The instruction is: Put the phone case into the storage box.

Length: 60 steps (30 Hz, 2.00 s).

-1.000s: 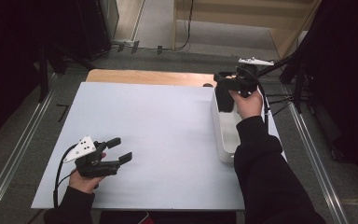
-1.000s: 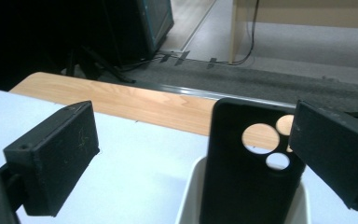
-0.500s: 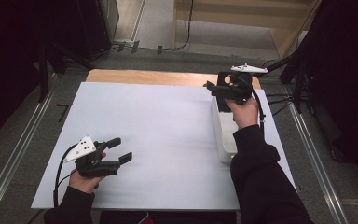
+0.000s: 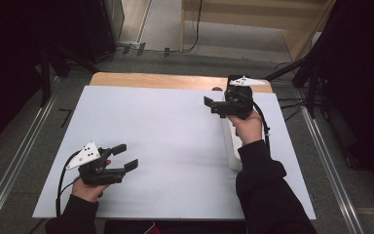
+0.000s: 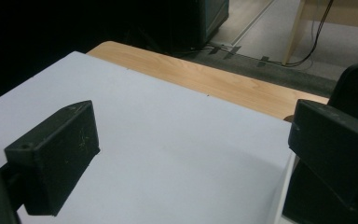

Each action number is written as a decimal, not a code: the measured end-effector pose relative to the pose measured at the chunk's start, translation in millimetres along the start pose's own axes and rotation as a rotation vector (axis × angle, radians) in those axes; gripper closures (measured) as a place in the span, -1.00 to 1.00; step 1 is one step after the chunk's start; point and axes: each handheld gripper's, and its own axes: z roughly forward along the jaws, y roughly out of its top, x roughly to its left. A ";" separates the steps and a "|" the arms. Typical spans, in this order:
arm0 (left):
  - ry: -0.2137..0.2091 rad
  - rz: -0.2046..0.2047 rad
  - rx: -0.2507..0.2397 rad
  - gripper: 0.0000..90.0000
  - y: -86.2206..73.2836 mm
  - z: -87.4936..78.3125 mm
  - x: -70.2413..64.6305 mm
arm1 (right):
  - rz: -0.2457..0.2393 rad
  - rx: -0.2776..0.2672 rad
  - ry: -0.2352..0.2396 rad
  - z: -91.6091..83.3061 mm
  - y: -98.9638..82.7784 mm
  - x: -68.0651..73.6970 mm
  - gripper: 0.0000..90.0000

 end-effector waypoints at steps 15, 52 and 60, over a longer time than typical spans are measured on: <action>-0.015 -0.022 0.003 -0.46 -0.4 -1.5 1.0 | -0.031 -0.012 0.133 -10.3 -20.2 23.8 -0.99; -0.038 -0.011 0.008 -0.46 2.3 1.8 1.5 | -0.049 0.025 0.292 -34.5 -79.1 42.8 -0.56; -0.041 -0.014 0.005 -0.46 2.0 2.5 0.6 | -0.116 0.046 0.336 -42.8 -94.5 49.8 -0.56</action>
